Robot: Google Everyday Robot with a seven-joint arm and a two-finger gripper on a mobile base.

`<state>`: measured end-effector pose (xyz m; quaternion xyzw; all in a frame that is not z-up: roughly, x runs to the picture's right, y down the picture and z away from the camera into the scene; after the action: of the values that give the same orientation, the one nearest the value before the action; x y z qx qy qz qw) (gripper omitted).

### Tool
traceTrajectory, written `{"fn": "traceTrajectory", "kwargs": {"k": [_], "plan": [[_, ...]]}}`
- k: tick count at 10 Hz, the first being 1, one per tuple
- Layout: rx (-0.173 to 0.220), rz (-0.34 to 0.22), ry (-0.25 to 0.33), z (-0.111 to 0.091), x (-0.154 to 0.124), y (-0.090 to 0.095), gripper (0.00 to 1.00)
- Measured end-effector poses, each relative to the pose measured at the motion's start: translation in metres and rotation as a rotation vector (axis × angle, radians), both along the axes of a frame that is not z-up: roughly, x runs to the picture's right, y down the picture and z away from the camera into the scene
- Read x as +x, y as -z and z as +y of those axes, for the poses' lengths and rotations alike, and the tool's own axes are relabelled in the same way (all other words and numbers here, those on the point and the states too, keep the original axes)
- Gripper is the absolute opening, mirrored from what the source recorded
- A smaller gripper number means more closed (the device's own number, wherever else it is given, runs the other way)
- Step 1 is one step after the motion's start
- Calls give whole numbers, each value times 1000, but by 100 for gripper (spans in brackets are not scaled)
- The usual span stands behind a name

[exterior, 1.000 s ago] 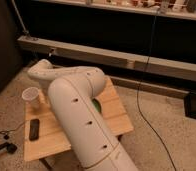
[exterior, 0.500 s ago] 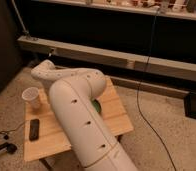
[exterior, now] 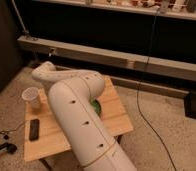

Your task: Drag the pepper across the table

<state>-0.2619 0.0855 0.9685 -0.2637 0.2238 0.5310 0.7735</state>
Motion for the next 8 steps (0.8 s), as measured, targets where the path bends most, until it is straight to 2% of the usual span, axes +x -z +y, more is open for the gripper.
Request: {"fn": "traceTrajectory", "kwargs": {"k": [8], "plan": [[-30, 16, -1, 6, 4, -6, 65]]}}
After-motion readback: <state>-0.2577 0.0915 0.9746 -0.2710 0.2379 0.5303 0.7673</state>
